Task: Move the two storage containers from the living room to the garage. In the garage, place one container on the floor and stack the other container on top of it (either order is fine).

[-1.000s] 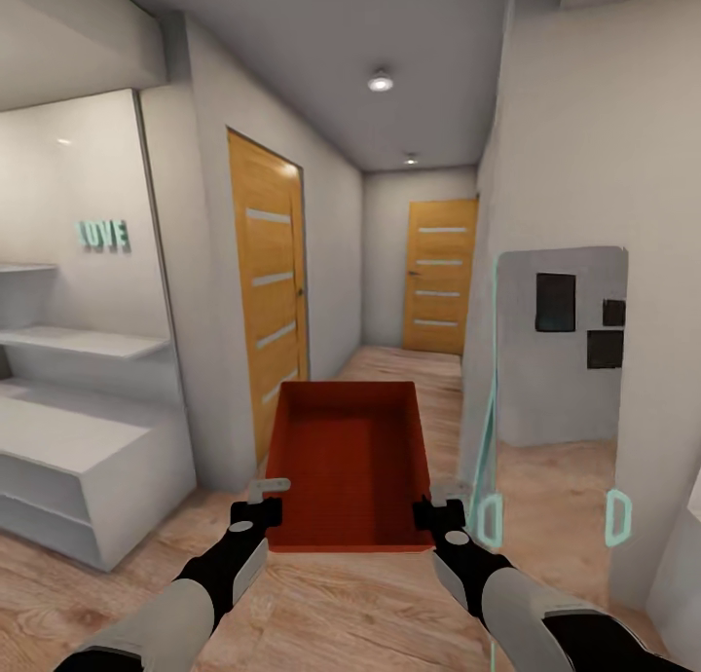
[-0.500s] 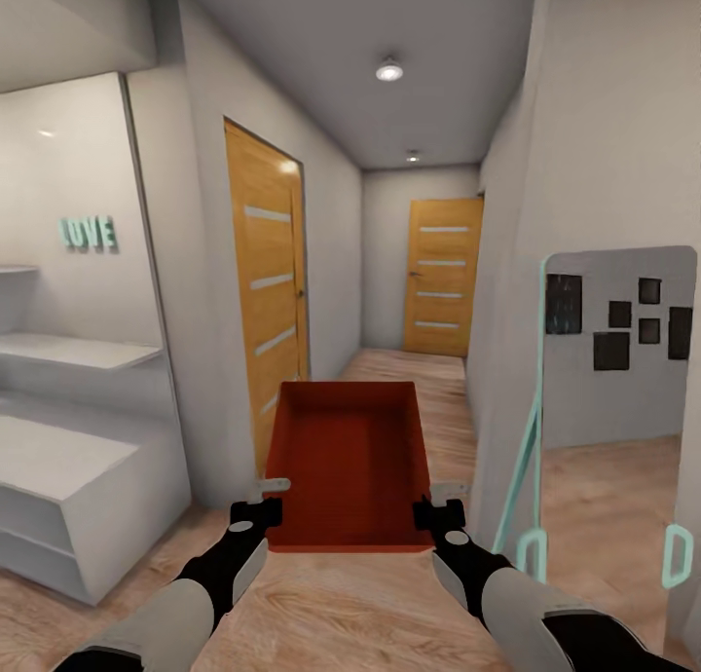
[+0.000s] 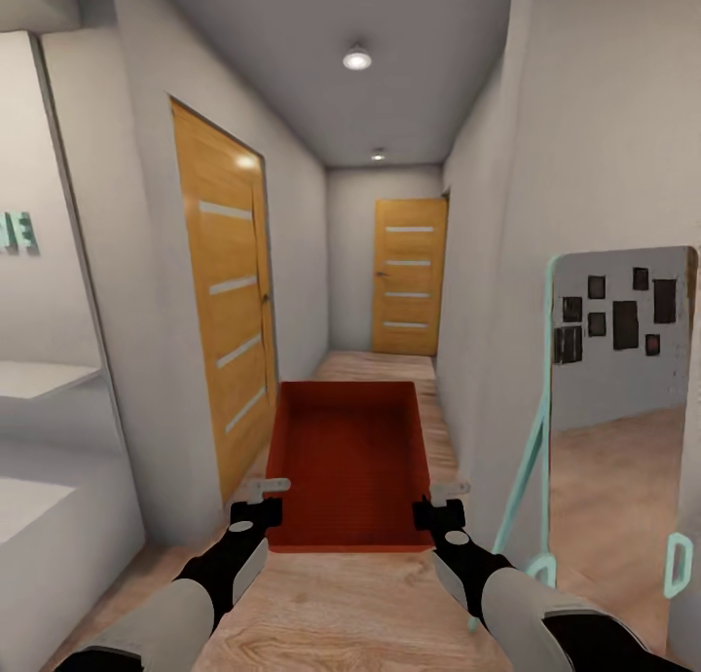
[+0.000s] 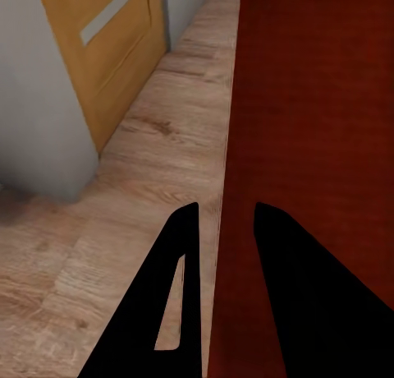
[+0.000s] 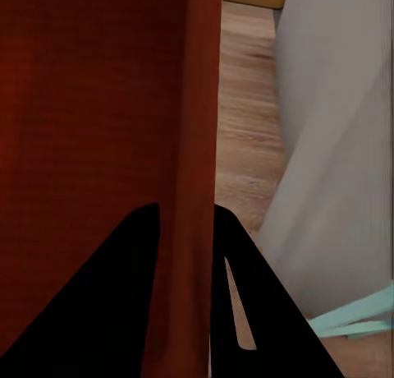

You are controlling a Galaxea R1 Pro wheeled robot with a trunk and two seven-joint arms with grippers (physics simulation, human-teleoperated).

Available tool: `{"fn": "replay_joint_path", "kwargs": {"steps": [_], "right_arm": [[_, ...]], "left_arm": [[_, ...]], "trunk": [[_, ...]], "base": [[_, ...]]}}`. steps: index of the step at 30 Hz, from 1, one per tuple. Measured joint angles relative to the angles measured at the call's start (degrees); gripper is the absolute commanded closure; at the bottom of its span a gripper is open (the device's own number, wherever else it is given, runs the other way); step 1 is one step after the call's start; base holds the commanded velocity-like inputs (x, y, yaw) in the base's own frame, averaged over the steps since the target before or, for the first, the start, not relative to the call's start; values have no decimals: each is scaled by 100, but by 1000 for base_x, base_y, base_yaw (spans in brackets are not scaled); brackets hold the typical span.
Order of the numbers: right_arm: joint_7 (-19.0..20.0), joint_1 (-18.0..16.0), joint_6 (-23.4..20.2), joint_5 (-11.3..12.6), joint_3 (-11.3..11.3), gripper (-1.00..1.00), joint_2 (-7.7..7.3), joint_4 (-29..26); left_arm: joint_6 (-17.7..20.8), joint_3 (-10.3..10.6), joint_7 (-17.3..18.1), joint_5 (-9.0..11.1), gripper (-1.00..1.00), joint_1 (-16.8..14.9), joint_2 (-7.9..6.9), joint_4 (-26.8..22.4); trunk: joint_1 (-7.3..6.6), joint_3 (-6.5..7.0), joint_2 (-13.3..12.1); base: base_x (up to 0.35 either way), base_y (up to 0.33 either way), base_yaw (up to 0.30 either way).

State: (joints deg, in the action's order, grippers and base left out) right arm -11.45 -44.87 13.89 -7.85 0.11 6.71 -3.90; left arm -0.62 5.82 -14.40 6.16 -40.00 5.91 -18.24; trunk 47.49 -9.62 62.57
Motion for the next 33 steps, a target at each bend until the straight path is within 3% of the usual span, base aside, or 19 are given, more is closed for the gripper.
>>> {"fn": "replay_joint_path", "kwargs": {"steps": [12, 33], "right_arm": [[0, 1, 0, 0, -1, 100, 0, 0], [8, -1, -1, -1, -2, 100, -4, 1]], "left_arm": [[1, 0, 0, 0, 100, 0, 0, 0], [1, 1, -9, 0, 100, 1, 4, -2]], "trunk": [[0, 0, 0], [0, 0, 0]], "base": [[320, 181, -249], [320, 181, -10]]}}
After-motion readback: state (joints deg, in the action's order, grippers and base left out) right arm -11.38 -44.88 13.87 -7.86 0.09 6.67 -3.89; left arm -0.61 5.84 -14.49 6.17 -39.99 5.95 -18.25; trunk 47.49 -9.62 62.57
